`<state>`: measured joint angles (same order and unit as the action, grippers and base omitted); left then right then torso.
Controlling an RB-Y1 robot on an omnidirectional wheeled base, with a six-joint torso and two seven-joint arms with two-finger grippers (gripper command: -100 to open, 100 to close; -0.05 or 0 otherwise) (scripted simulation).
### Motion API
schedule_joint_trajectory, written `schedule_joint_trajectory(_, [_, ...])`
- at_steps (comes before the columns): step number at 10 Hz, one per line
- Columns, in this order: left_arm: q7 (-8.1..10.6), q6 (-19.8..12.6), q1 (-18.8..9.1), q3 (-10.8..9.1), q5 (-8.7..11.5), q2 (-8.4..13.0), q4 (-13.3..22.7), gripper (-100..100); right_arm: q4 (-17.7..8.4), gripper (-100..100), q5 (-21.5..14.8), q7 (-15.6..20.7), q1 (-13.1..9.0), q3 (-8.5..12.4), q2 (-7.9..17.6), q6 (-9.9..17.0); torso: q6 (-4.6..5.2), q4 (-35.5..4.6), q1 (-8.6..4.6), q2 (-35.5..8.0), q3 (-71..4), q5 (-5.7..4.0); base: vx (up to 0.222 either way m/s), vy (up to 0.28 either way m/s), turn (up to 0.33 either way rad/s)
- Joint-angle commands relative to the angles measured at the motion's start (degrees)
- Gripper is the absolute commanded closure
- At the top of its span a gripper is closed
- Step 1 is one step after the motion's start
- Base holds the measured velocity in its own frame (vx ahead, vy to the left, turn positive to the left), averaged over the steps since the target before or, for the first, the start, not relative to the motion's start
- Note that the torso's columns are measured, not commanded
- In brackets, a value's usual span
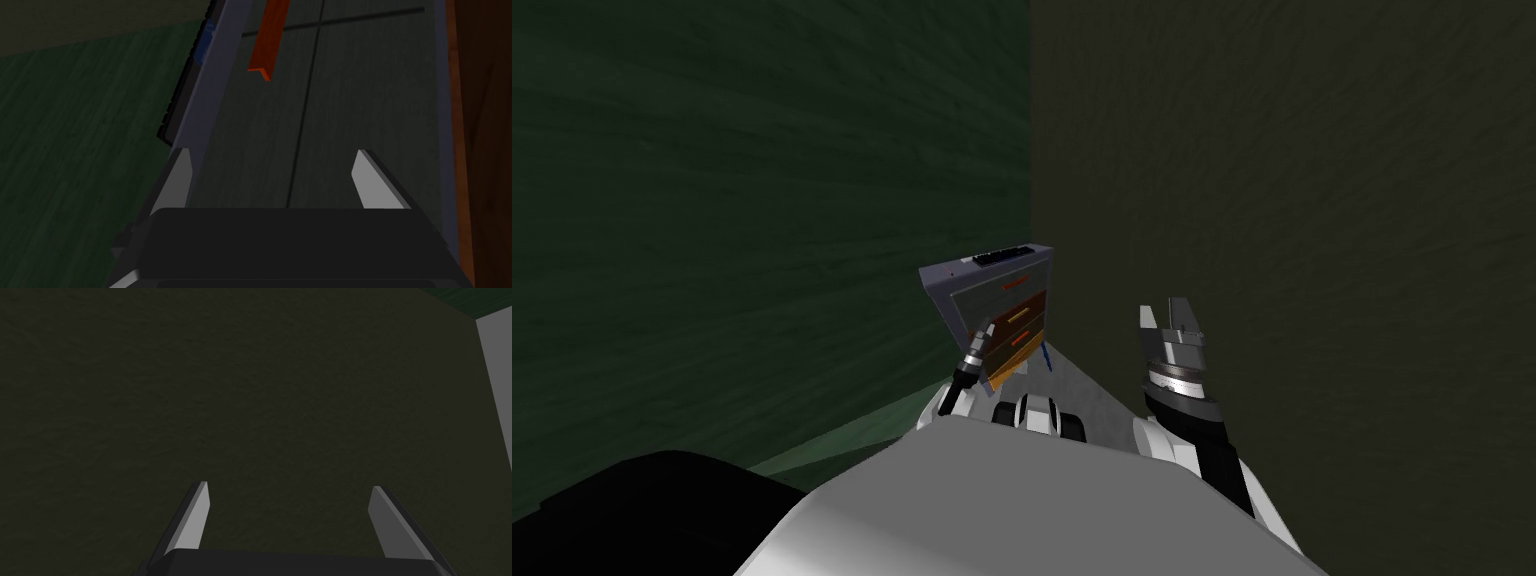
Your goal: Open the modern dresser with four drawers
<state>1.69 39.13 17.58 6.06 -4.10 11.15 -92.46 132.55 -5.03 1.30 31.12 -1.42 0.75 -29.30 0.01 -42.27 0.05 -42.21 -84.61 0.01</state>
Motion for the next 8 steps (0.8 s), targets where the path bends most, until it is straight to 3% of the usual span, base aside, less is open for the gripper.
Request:
schedule_joint_trajectory(1, [-0.04, 0.7, -0.3, 0.22, 0.0, -0.2, 2.5, -100, 0.0, 0, 0.0, 0.0, 0.0, 0.0, 0.0, 0.0, -0.02, 0.0, -0.07, -0.1, 0.0, -0.02, 0.021, 0.014, 0.006])
schedule_joint_trajectory(8, [0.3, 3.4, -3.2, 1.16, 0.4, -1.3, 12.6, -100, 0.0, 0, 0.0, 0.0, 0.0, 0.0, 0.0, 0.0, -0.01, 0.0, -0.05, -0.1, 0.0, -0.01, 0.044, 0.029, -0.042])
